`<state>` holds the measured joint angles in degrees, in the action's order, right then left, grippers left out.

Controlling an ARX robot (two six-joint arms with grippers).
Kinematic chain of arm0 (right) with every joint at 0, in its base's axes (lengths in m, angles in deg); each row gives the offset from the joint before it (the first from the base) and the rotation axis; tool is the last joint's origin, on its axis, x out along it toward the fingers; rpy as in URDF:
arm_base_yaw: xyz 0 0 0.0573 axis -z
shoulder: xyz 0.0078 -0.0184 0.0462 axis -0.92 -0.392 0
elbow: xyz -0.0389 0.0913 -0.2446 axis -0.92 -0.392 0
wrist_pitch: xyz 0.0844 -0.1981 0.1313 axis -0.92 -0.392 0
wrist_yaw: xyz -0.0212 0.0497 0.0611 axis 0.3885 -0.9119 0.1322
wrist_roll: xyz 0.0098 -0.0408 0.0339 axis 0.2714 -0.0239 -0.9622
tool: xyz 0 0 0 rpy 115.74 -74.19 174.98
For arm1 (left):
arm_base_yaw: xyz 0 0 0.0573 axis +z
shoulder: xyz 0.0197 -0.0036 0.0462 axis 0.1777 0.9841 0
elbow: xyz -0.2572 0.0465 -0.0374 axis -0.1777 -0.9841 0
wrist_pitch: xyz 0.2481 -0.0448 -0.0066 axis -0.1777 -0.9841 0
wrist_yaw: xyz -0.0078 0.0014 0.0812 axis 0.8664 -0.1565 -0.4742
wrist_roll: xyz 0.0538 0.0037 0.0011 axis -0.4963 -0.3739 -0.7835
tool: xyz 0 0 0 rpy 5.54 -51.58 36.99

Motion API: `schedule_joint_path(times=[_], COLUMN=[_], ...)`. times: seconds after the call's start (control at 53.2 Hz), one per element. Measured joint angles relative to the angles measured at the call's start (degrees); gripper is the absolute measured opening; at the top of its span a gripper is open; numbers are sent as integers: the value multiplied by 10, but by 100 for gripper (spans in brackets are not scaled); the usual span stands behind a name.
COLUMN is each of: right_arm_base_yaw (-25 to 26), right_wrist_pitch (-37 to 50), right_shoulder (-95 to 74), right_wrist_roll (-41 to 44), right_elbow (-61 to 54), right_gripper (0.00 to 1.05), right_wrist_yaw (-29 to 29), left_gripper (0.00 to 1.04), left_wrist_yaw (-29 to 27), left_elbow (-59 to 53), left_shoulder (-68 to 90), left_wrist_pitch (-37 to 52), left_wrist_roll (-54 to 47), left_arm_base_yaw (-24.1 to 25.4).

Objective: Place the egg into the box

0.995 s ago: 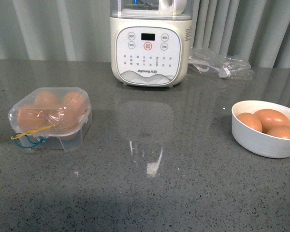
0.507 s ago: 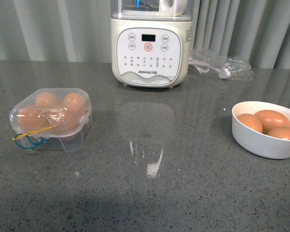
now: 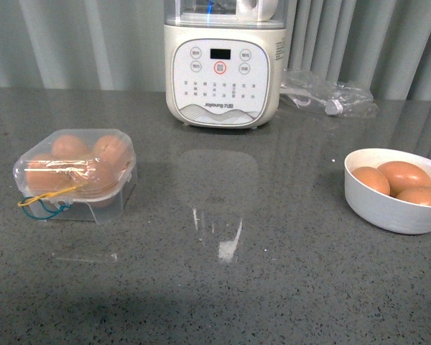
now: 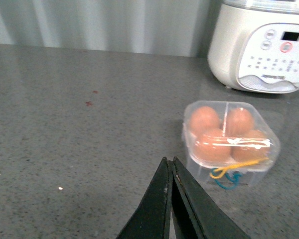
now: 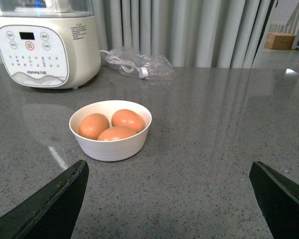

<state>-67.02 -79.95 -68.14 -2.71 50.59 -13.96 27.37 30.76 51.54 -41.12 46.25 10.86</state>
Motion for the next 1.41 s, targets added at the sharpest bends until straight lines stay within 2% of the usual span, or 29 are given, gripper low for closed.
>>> schedule_joint_path(times=[0.413,0.469,1.352,1.408], right_arm_base_yaw=[0,0,0,0], right_wrist_pitch=[0,0,0,0], right_shoulder=[0,0,0,0], right_wrist_roll=[0,0,0,0], right_elbow=[0,0,0,0], right_gripper=[98,98,98,98], right_wrist_yaw=[0,0,0,0], left_gripper=[4,4,4,4], left_wrist_yaw=[-2,-2,-3,-2], left_elbow=[-48,-57,-58,-58], left_shoulder=[-134,-139,-334,-391], left_wrist_pitch=[-87,-77,-257,-333], left_wrist_roll=[0,0,-1,-2], left_arm_base_yaw=[-5,-5,-5,-5])
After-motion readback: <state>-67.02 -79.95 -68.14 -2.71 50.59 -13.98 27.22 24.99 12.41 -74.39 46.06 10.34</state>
